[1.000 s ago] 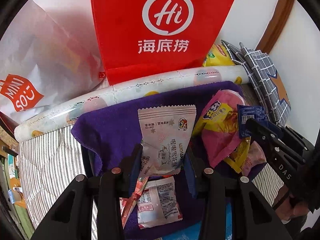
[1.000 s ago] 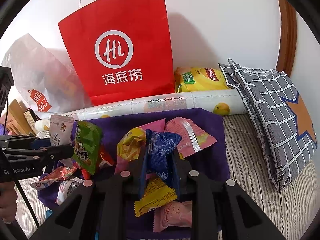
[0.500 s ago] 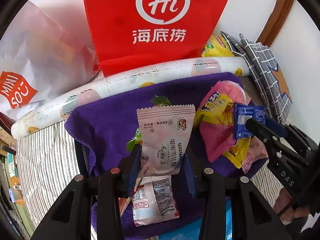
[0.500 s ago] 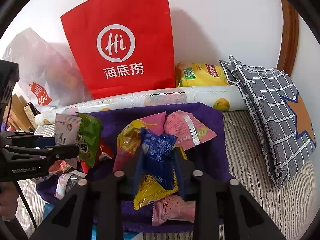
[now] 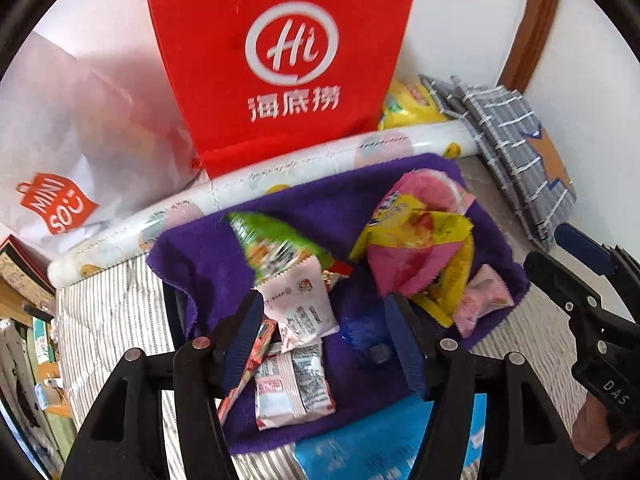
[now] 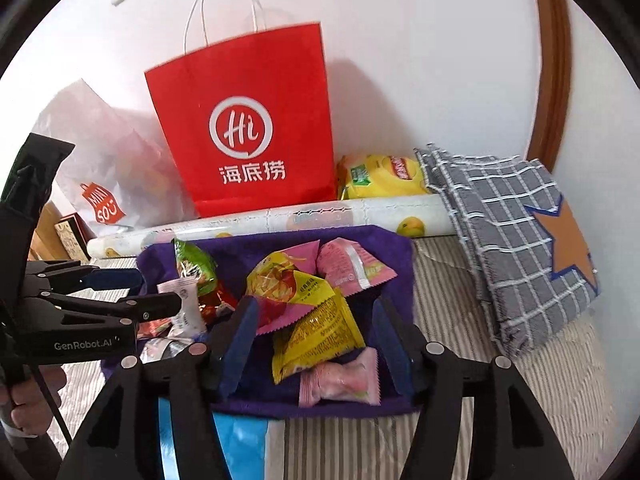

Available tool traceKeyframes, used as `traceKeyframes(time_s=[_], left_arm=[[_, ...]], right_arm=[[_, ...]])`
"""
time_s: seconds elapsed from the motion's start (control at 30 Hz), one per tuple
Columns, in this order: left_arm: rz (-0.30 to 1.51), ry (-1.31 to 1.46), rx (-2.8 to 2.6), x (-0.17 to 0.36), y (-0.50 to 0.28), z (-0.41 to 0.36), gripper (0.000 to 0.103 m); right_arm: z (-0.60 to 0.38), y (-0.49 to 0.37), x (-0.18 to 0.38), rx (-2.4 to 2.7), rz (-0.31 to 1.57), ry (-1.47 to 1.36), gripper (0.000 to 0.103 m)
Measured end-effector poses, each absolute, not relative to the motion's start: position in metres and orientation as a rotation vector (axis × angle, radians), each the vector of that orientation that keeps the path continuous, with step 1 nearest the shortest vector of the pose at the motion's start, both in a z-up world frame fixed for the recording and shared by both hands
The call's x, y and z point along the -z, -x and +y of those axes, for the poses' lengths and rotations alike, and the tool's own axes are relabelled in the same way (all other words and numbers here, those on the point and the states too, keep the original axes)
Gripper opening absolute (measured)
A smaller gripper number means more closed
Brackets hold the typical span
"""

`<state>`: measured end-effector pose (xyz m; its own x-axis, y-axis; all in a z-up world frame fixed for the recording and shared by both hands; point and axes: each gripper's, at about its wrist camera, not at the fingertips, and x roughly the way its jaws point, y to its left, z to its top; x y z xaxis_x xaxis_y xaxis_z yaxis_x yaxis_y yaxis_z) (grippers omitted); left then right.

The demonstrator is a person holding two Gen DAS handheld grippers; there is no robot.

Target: Organize snacks

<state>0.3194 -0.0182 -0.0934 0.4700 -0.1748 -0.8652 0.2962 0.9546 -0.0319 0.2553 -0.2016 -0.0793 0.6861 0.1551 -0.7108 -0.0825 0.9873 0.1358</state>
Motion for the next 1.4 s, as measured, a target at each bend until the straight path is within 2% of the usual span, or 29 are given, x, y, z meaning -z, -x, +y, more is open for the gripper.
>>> traceKeyframes(time_s=[0.17, 0.37, 0.6, 0.73, 0.8, 0.87, 1.0, 1.4], left_arm=[[0.988, -0.088, 0.301, 0.071, -0.281, -0.015, 0.067], [0.91, -0.058, 0.29, 0.044, -0.225, -0.013, 0.074], [0.842, -0.052, 0.25, 0.023, -0.159, -0.014, 0.079], [0.789, -0.024, 0.231, 0.01, -0.123, -0.011, 0.09], [0.769, -0.012, 0.225, 0.005, -0.109, -0.009, 0.092], [0.75, -0.009, 0.221, -0.001, -0.094, -0.009, 0.095], [0.71, -0.028, 0.193, -0.011, -0.068, -0.01, 0.099], [0.671, -0.026, 0.195, -0.023, -0.023, -0.019, 0.1]], right_arm=[[-0.204, -0.222, 0.057, -0.113, 0.785, -0.094, 0.06], [-0.207, -0.182, 0.032, -0.086, 0.778, -0.115, 0.07], [-0.22, -0.126, 0.018, -0.033, 0.767, -0.122, 0.073], [-0.225, -0.099, 0.012, -0.013, 0.773, -0.135, 0.074], [-0.226, -0.084, 0.008, -0.005, 0.766, -0.137, 0.083], [-0.226, -0.072, 0.002, -0.006, 0.744, -0.138, 0.086], [-0.225, -0.047, -0.01, 0.011, 0.7, -0.127, 0.102], [-0.227, -0.006, -0.03, 0.01, 0.679, -0.138, 0.103]])
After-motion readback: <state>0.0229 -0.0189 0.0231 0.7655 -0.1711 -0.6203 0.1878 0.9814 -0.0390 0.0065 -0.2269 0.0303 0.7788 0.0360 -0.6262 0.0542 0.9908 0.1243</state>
